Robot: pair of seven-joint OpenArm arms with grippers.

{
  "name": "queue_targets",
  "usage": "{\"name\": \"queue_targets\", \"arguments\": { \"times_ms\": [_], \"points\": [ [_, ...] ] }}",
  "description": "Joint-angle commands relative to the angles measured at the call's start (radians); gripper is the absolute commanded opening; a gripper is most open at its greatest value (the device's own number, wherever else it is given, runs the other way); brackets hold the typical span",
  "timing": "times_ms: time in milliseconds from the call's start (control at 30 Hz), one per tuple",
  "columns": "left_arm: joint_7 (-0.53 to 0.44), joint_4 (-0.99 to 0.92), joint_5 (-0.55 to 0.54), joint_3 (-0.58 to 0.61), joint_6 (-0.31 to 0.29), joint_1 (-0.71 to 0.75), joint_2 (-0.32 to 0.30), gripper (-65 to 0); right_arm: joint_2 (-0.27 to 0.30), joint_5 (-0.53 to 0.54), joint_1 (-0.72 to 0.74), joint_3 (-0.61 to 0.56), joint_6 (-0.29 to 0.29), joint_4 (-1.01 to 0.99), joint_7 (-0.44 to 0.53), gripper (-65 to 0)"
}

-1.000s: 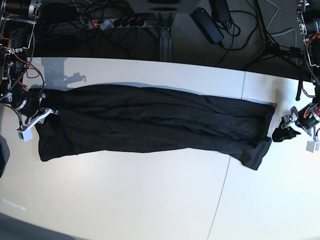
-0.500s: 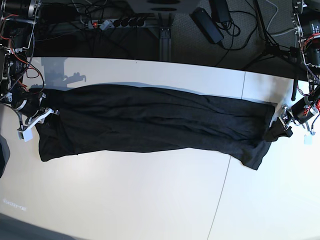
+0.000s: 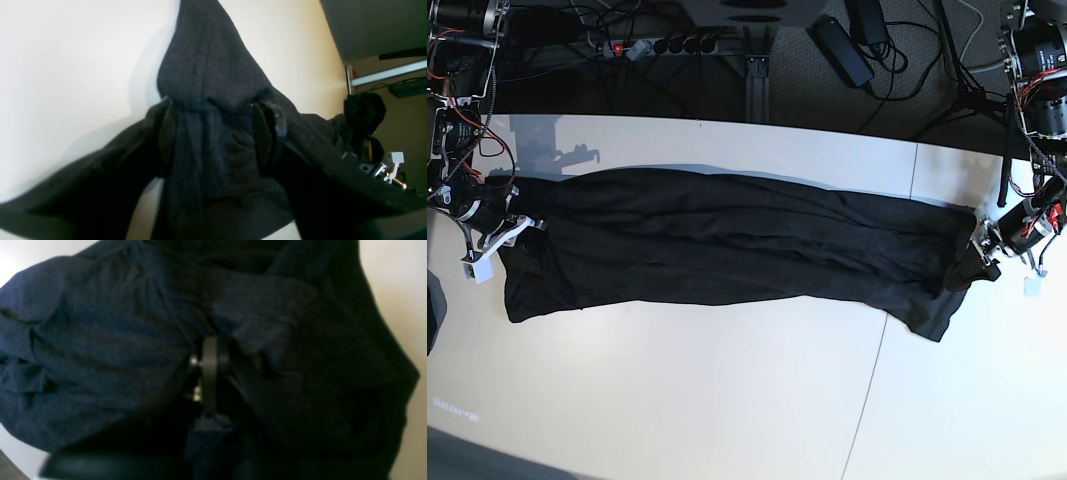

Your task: Fold the T-shirt properly

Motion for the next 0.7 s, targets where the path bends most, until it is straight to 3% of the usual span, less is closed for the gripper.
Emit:
{"name": "queue_targets", "arguments": {
  "times_ms": [0, 267, 433, 500, 600, 667],
  "points": [
    [0.039, -0.003, 0.005, 0.006, -0.001, 0.003, 0.019, -26.0, 0.013, -0.013, 0.002, -0.003, 0.06, 0.003, -0.05, -65.0],
    [0.037, -0.003, 0.039, 0.008, -0.001, 0.004, 0.061, -26.8, 0.013, -0.013, 0.002, -0.003, 0.06, 0.003, -0.05, -65.0],
    [-0.029, -0.003, 0.15, 0.008, -0.001, 0.004, 0.069, -45.3, 0.013, -0.013, 0.002, -0.003, 0.06, 0.003, -0.05, -65.0],
    [-0.052, -0.003, 0.178, 0.008, -0.001, 0.004, 0.069, -48.7, 0.013, -0.013, 0.002, -0.003, 0.06, 0.003, -0.05, -65.0],
    [-0.064, -0.003, 0.184, 0.008, -0.001, 0.004, 0.069, -48.8, 0.013, -0.013, 0.002, -0.003, 0.06, 0.003, -0.05, -65.0],
    [-0.072, -0.003, 0.186, 0.008, -0.001, 0.003, 0.072, -56.3, 0.013, -0.012, 0.002, -0.003, 0.06, 0.003, -0.049, -65.0]
  ]
}}
